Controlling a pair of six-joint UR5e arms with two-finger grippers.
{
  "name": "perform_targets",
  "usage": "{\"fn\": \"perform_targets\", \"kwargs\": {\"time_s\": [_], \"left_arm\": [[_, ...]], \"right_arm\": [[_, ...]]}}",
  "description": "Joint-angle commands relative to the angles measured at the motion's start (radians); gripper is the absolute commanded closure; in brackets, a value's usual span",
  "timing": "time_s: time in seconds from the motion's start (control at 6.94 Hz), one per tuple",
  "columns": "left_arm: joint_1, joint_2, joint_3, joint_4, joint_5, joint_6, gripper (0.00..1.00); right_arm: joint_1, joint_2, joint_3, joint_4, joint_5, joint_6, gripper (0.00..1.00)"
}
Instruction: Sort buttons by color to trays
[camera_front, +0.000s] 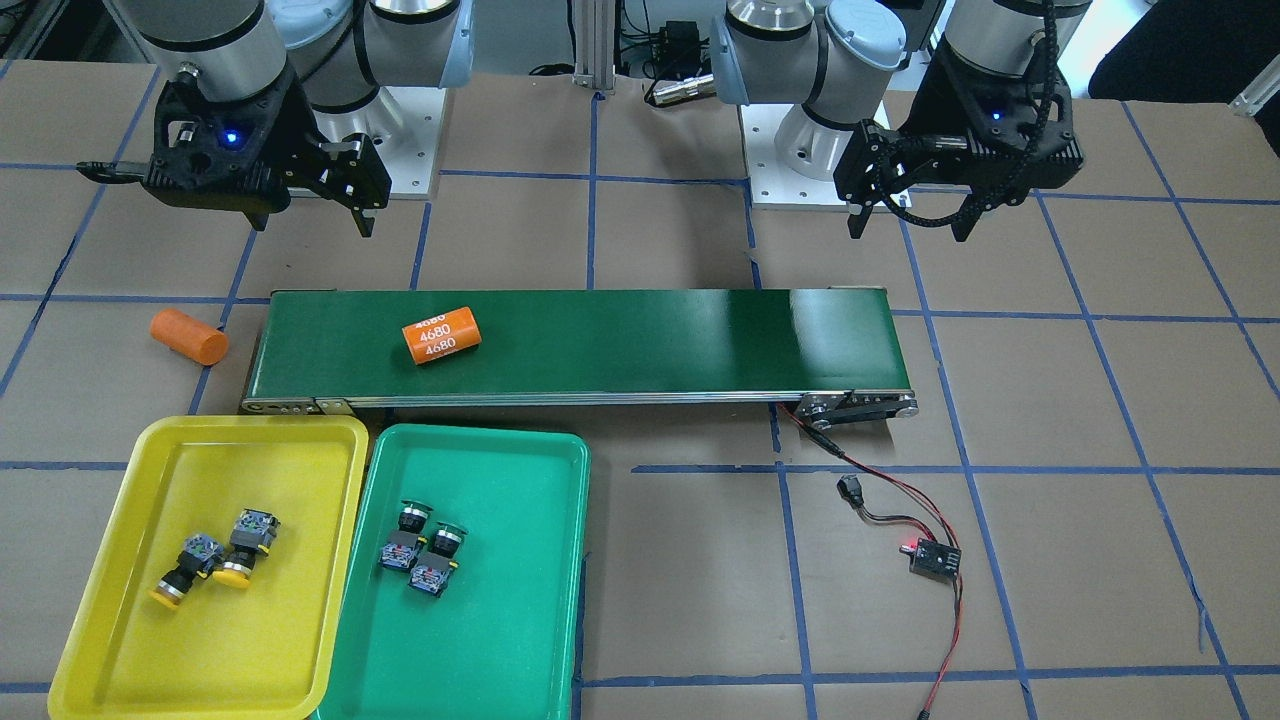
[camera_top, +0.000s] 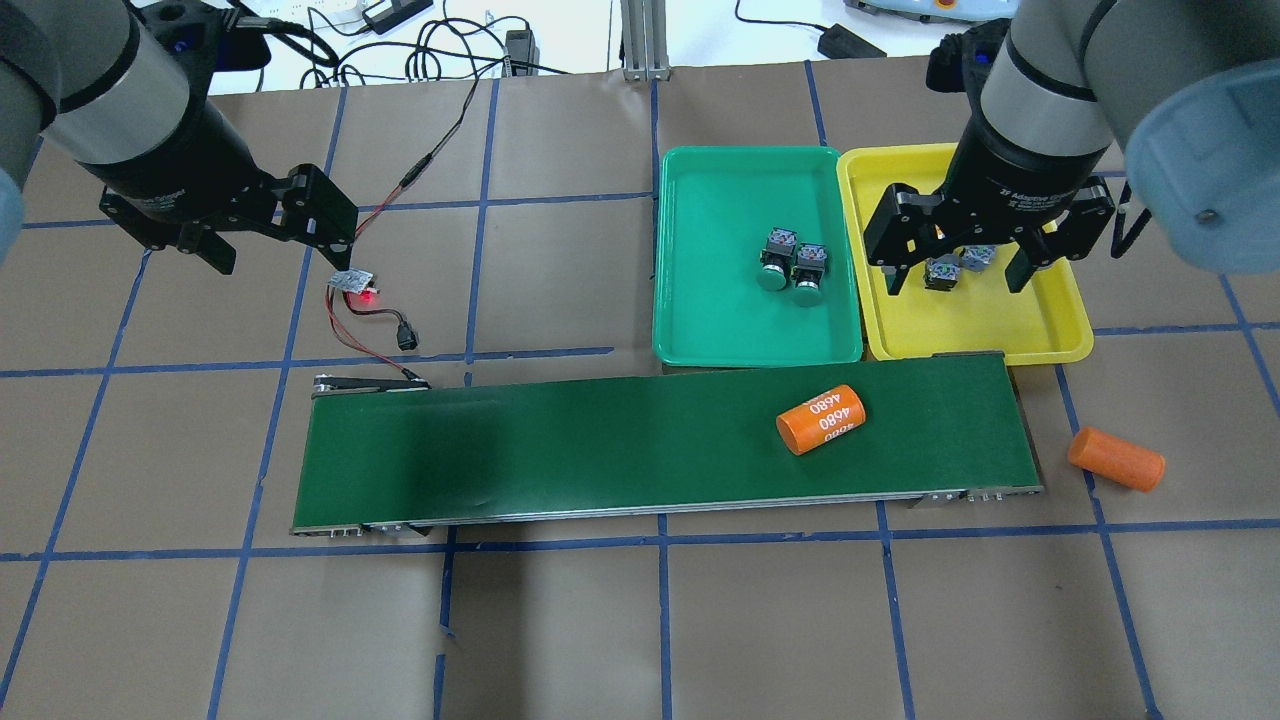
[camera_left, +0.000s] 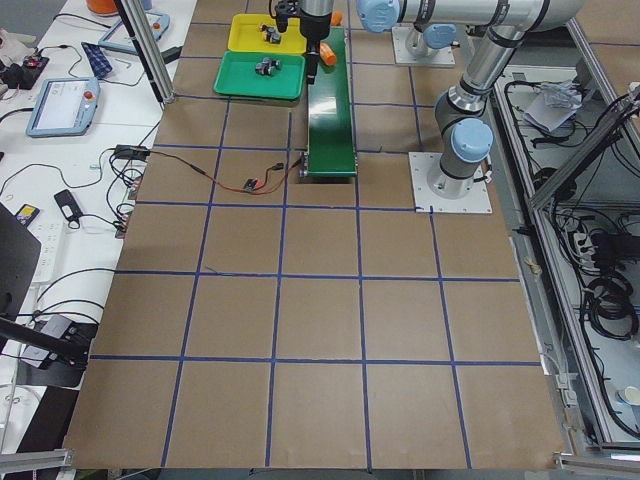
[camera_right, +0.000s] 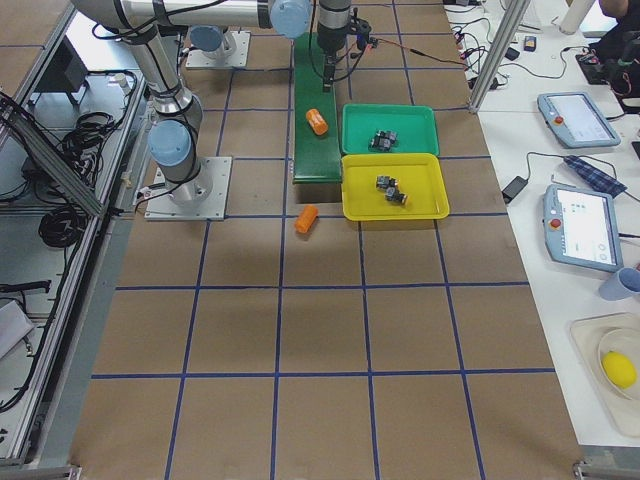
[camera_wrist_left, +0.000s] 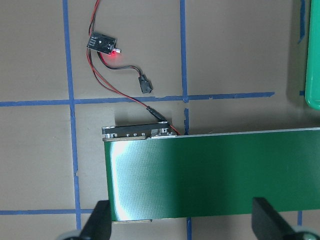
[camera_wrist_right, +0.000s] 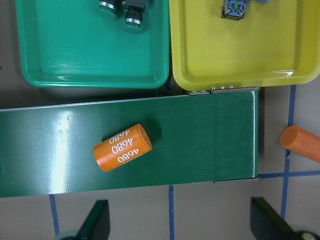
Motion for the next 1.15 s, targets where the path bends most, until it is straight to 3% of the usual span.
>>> {"fn": "perform_targets", "kwargs": {"time_s": [0.0, 1.01], "left_arm": [[0.0, 0.002, -0.001, 0.001, 0.0, 0.0, 0.0], [0.0, -0.016, -0.023, 0.009, -0.005, -0.002, 0.0]], "right_arm": [[-0.001, -0.001, 0.001, 0.001, 0.0, 0.0, 0.0], [0.007, -0.01, 0.011, 0.002, 0.004, 0.006, 0.0]]}}
